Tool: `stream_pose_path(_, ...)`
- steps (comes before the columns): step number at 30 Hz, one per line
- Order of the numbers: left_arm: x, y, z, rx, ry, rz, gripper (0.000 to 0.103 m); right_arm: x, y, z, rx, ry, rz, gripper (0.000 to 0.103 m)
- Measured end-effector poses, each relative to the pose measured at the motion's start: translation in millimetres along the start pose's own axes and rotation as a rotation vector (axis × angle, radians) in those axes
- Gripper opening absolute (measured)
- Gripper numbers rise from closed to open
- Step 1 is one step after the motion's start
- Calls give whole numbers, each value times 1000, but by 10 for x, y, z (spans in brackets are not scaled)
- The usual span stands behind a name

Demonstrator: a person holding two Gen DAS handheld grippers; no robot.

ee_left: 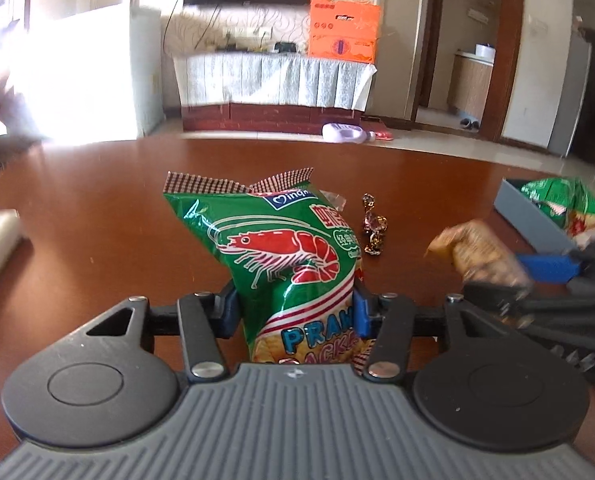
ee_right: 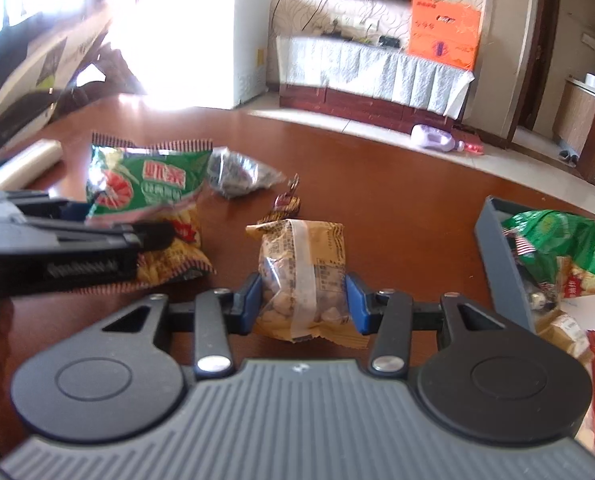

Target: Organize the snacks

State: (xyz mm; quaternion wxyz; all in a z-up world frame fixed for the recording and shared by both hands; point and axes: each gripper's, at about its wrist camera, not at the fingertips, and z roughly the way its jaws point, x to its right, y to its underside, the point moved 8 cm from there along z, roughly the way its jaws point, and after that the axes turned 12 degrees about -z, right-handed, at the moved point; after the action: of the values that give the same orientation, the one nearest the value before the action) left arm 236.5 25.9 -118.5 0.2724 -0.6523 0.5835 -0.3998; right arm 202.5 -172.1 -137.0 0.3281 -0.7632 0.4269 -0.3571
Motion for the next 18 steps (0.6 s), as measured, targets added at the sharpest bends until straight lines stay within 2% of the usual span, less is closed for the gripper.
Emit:
stream_pose_path(3, 105, 18, -24, 15, 0, 30, 57, 62, -41, -151, 43, 16, 21, 48)
stream_pose_path(8, 297, 51, -105, 60, -13, 94, 57, 118, -43, -291, 64, 29, 19, 48)
stream_pose_path(18, 701, 78, -238, 93, 0, 126, 58, 362, -58, -593, 109, 89, 36, 48)
